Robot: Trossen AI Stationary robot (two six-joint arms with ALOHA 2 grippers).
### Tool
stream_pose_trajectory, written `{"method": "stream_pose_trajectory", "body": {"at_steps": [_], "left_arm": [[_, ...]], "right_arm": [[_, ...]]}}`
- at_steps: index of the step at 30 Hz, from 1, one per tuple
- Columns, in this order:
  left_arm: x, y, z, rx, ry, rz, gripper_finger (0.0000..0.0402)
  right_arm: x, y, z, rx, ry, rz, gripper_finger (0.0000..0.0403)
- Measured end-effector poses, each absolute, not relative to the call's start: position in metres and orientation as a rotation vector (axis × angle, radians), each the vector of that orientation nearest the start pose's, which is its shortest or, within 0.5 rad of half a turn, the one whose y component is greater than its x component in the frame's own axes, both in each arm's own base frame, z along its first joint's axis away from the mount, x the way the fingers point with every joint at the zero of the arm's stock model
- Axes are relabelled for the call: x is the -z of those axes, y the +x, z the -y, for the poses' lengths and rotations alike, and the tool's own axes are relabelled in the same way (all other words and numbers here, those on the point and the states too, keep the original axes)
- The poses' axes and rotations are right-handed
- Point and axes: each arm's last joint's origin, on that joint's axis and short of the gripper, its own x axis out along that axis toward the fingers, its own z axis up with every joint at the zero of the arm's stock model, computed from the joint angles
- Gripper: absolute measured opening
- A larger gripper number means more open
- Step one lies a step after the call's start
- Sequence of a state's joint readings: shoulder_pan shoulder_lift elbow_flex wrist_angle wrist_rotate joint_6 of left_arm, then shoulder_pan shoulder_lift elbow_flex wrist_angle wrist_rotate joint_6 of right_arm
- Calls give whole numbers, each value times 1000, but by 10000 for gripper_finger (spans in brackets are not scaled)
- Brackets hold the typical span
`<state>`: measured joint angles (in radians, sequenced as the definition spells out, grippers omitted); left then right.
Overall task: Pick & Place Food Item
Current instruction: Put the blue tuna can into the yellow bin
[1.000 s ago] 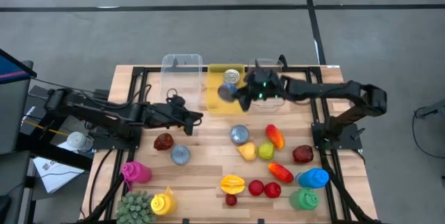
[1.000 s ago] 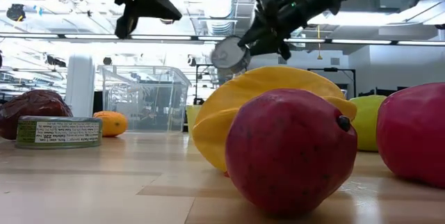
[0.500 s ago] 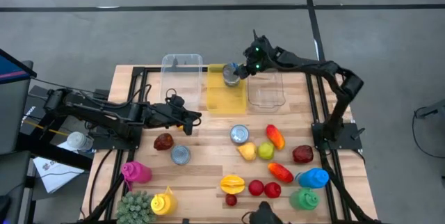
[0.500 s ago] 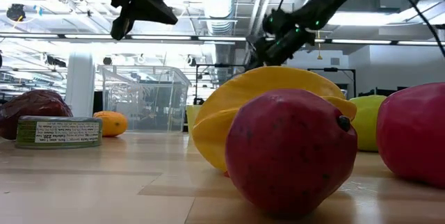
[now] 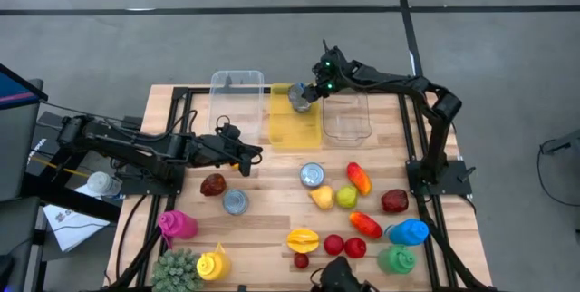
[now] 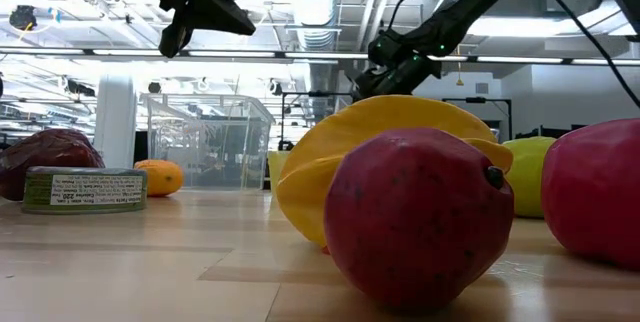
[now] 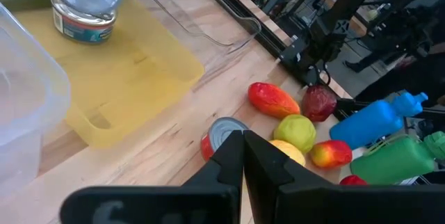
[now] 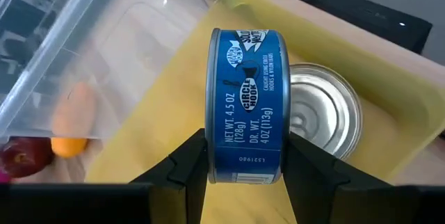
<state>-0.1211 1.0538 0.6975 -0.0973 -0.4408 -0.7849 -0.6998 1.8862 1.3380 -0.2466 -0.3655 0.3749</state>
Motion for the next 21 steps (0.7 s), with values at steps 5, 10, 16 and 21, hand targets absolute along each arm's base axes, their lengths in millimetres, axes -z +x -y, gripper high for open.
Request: {"method": "stream_pose_trajectory", "body": {"at_steps": [5, 10, 16, 21], "left_arm": [[-263, 224, 15, -465, -639, -290, 0], [-263, 224, 15, -465, -639, -289, 0], [-263, 224, 15, -465, -638, -290, 0], [-263, 224, 15, -465, -637, -290, 0]], "right_arm": [[-206, 320, 256, 470, 752, -643, 143], [-203, 321, 256, 469, 754, -654, 143], [-203, 322, 256, 468, 747, -645, 143], [-203, 322, 256, 471, 747, -646, 150]]}}
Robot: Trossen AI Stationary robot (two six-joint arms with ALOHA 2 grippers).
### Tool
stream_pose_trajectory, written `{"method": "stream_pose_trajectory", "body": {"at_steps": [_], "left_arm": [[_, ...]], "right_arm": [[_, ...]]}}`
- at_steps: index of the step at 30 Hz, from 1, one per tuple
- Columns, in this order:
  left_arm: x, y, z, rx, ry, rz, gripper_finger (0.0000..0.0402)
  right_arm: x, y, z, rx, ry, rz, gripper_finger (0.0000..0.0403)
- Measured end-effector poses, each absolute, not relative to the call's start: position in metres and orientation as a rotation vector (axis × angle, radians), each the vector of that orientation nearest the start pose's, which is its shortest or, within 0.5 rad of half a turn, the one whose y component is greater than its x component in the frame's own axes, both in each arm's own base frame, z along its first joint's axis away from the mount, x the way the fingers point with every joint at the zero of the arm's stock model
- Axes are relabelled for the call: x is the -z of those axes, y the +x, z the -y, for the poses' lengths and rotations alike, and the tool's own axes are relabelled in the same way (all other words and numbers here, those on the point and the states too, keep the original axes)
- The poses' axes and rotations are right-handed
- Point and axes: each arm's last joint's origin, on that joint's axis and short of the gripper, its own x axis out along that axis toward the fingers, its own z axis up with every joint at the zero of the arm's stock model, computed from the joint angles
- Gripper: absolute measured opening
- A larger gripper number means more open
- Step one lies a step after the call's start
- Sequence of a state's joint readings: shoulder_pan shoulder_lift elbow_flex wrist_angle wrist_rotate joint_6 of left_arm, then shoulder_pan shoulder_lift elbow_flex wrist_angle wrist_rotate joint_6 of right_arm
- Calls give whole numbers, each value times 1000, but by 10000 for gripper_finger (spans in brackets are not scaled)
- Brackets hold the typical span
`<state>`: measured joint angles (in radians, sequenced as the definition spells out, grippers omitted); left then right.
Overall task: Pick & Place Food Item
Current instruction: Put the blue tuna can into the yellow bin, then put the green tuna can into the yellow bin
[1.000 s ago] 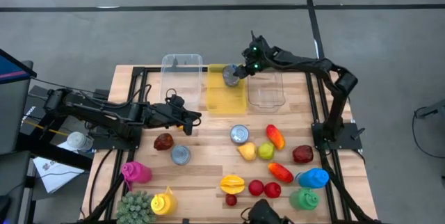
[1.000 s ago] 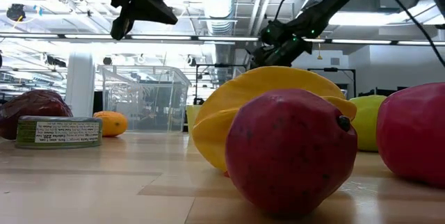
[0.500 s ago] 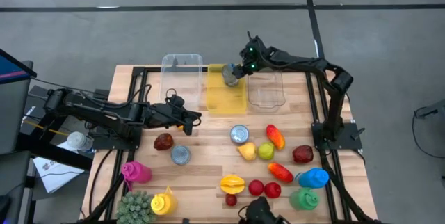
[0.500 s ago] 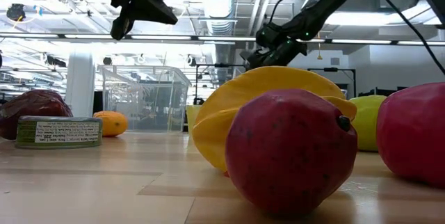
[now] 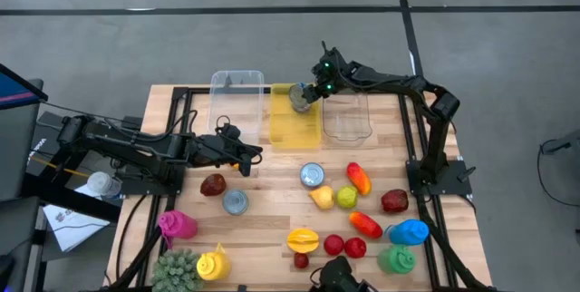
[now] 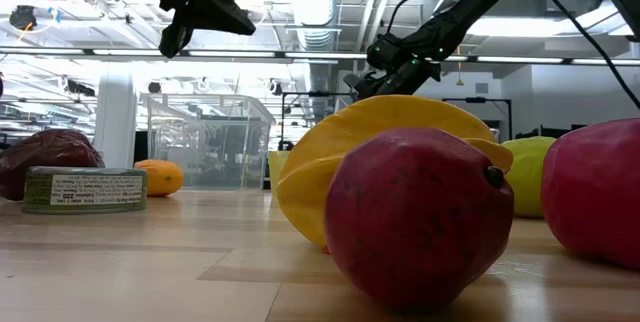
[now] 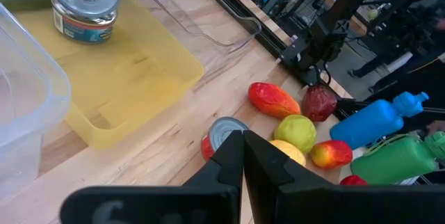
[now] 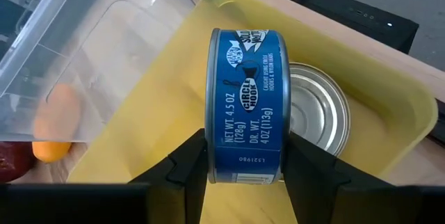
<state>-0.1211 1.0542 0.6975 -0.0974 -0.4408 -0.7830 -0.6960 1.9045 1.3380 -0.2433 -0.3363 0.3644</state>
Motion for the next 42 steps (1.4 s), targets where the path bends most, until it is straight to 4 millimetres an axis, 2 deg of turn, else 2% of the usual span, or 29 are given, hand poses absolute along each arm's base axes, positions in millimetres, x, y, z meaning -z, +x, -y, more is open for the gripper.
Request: {"method": "stream_pose_trajectory", "body": {"at_steps": [5, 12, 16, 23, 27, 30, 34, 38, 42], "left_arm": [[-263, 224, 15, -465, -637, -290, 0], [-263, 224, 15, -466, -637, -290, 0], [-263, 224, 15, -465, -637, -290, 0], [-263, 224, 15, -466, -637, -290, 0], [-263, 224, 15, -466, -637, -290, 0], [-263, 224, 15, -466, -637, -290, 0], [-262, 224, 15, -454, -638, -296, 0], [-260, 221, 19, -344, -617, -390, 0], [-248, 213, 24, -356, -597, -546, 0]], "right_arm": [[-204, 322, 256, 470, 747, -643, 195], [-204, 320, 259, 479, 742, -637, 197], [-204, 319, 259, 481, 661, -655, 203], [-217, 320, 262, 469, 598, -673, 255], [-228, 323, 259, 543, 525, -739, 264], [-244, 327, 257, 566, 462, -787, 264], [-274, 332, 247, 494, 386, -869, 264], [-318, 329, 220, 400, 291, -906, 265], [-353, 314, 188, 351, 231, -874, 265]]}}
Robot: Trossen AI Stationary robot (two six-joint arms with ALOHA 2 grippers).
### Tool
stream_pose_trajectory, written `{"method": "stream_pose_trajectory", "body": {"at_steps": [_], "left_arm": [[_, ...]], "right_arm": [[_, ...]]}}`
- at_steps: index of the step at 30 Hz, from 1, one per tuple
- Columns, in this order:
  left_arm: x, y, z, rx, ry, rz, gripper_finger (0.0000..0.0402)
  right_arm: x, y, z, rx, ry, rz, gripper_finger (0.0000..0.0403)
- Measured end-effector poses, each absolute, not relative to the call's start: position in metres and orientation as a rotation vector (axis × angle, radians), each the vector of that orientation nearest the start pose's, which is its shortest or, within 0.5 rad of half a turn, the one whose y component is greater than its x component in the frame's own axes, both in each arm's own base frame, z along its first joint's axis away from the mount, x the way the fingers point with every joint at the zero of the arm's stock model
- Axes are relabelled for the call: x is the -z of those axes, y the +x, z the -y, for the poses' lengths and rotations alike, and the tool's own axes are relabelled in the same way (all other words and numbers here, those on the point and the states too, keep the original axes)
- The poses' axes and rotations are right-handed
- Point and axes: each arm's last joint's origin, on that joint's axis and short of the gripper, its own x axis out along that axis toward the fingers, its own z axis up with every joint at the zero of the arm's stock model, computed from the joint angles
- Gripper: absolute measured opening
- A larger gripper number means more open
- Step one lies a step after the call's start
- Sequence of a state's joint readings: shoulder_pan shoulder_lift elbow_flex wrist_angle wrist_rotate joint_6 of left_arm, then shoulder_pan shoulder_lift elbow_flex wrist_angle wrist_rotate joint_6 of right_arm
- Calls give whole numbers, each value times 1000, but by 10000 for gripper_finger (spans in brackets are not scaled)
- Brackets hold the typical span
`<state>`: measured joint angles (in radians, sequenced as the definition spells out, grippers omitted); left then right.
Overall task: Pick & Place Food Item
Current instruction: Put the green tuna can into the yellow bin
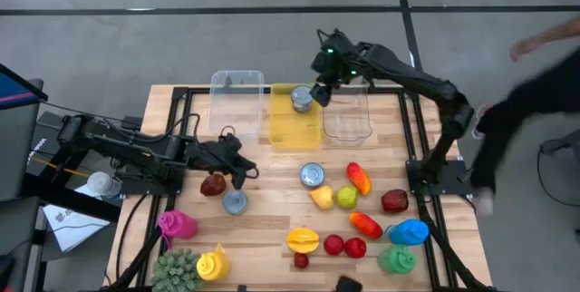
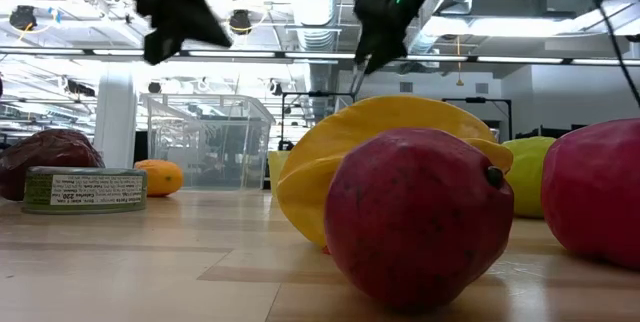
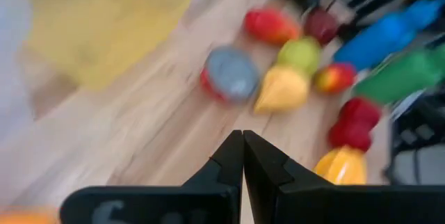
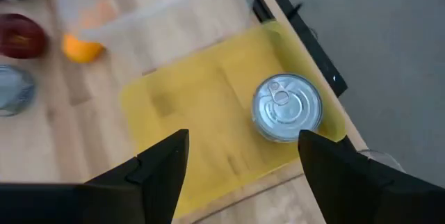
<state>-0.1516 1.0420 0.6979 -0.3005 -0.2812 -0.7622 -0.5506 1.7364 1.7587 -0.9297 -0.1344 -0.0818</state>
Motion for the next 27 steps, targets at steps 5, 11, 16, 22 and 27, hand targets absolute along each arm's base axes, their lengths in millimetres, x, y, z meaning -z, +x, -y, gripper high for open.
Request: {"method": "stream_pose_trajectory", "body": {"at_steps": [5, 11, 16, 22, 27], "left_arm": [[-229, 212, 35, -357, -604, -719, 0], [-210, 211, 63, -336, -534, -997, 0], [-198, 218, 86, -330, -462, -1141, 0], [-180, 218, 101, -361, -517, -1248, 0], [-162, 228, 105, -396, -532, -1278, 0]], "right_arm": [[-387, 286, 149, 318, 218, -830, 265], [-406, 254, 113, 349, 194, -792, 265], [-402, 235, 101, 405, 197, -780, 265], [-389, 221, 96, 418, 222, -798, 265], [-379, 216, 93, 417, 234, -815, 265]]}}
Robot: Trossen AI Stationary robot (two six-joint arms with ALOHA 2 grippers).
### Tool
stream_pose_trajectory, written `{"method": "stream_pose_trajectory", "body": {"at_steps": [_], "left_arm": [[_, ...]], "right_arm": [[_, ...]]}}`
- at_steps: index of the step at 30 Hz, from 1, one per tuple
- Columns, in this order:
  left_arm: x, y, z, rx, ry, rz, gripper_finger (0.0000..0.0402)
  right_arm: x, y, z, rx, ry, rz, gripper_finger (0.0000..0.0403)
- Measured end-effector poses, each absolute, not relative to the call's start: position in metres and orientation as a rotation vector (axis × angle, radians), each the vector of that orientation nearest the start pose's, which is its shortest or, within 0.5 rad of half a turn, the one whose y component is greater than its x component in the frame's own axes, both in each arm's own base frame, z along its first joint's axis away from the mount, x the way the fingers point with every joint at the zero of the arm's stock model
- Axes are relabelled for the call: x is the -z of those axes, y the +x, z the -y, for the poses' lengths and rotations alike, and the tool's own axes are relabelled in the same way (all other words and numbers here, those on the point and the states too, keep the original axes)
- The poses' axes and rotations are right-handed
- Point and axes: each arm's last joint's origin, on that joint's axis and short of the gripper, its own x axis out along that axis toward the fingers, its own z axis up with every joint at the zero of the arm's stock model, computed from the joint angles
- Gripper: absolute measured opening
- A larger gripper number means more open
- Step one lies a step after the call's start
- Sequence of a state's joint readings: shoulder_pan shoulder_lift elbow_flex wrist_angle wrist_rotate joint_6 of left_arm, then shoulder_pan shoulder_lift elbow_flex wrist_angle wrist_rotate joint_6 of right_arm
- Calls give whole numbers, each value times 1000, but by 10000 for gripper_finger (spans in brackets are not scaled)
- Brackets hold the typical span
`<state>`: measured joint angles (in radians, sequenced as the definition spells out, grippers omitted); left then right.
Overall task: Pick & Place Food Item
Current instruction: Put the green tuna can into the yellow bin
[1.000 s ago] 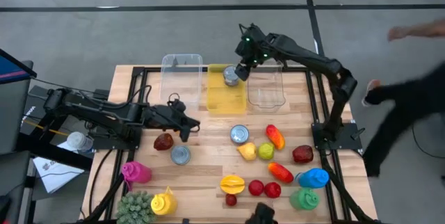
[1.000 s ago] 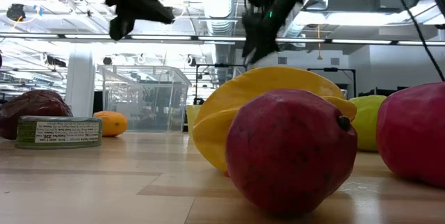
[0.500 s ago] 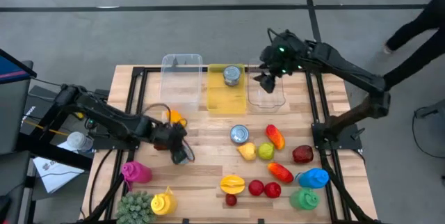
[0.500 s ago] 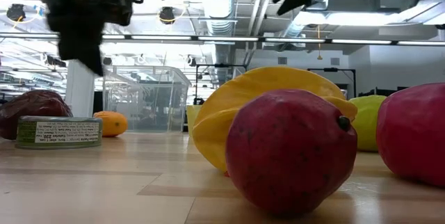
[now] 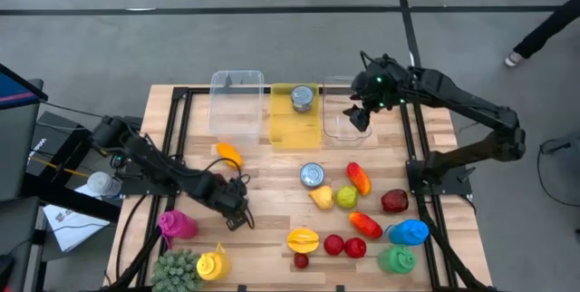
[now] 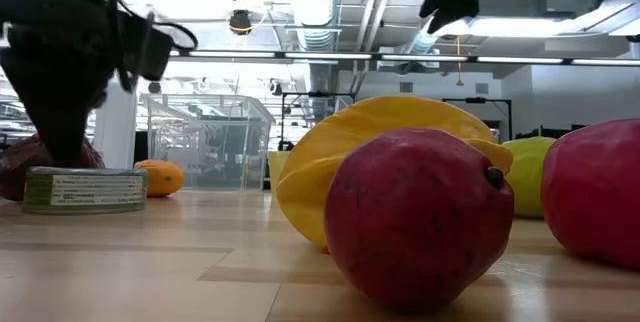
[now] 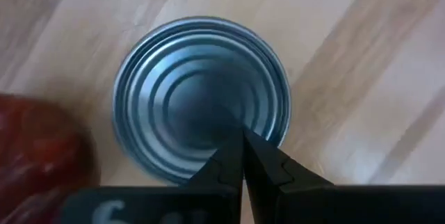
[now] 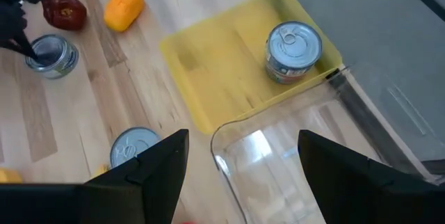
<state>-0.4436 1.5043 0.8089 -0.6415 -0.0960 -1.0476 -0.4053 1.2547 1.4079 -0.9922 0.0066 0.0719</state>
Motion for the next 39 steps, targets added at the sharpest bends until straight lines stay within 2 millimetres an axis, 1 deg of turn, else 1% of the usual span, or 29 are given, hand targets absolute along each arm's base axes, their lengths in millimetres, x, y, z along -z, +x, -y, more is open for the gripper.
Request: {"method": "stream_pose_trajectory", "body": {"at_steps": [4, 6, 8, 11, 15, 18, 20, 21, 23, 25, 26, 28, 29, 31, 34, 39], "left_arm": [[-149, 251, 106, -277, -572, -1246, 0], [-145, 260, 101, -230, -553, -1226, 0], [-143, 267, 93, -180, -511, -1198, 0], [-143, 282, 71, -146, -468, -1109, 0], [-143, 302, 35, -181, -469, -959, 0], [-142, 311, 12, -232, -501, -872, 0], [-146, 313, 4, -261, -531, -833, 0], [-152, 312, 3, -265, -551, -816, 0], [-172, 311, 4, -241, -565, -747, 0], [-191, 304, 6, -263, -546, -689, 0], [-198, 299, 7, -298, -527, -671, 0], [-205, 289, 7, -424, -489, -662, 0], [-205, 286, 7, -476, -479, -660, 0], [-199, 282, 8, -509, -465, -674, 0], [-188, 286, 17, -489, -469, -634, 0], [-165, 287, 30, -536, -439, -628, 0]], "right_arm": [[-380, 212, 90, 410, 233, -807, 265], [-383, 210, 88, 404, 228, -795, 265], [-385, 207, 85, 401, 225, -782, 265], [-389, 202, 83, 400, 222, -765, 265], [-392, 197, 82, 405, 226, -748, 265], [-392, 197, 82, 404, 227, -747, 265], [-392, 197, 82, 404, 227, -747, 265], [-392, 197, 82, 404, 227, -747, 265], [-392, 198, 81, 402, 227, -749, 265], [-391, 200, 80, 395, 225, -753, 265], [-391, 201, 80, 392, 224, -753, 265], [-391, 202, 78, 388, 228, -744, 265], [-392, 203, 77, 385, 233, -733, 265], [-393, 205, 75, 379, 243, -715, 265], [-395, 208, 70, 365, 257, -691, 265], [-395, 210, 65, 350, 255, -691, 265]]}}
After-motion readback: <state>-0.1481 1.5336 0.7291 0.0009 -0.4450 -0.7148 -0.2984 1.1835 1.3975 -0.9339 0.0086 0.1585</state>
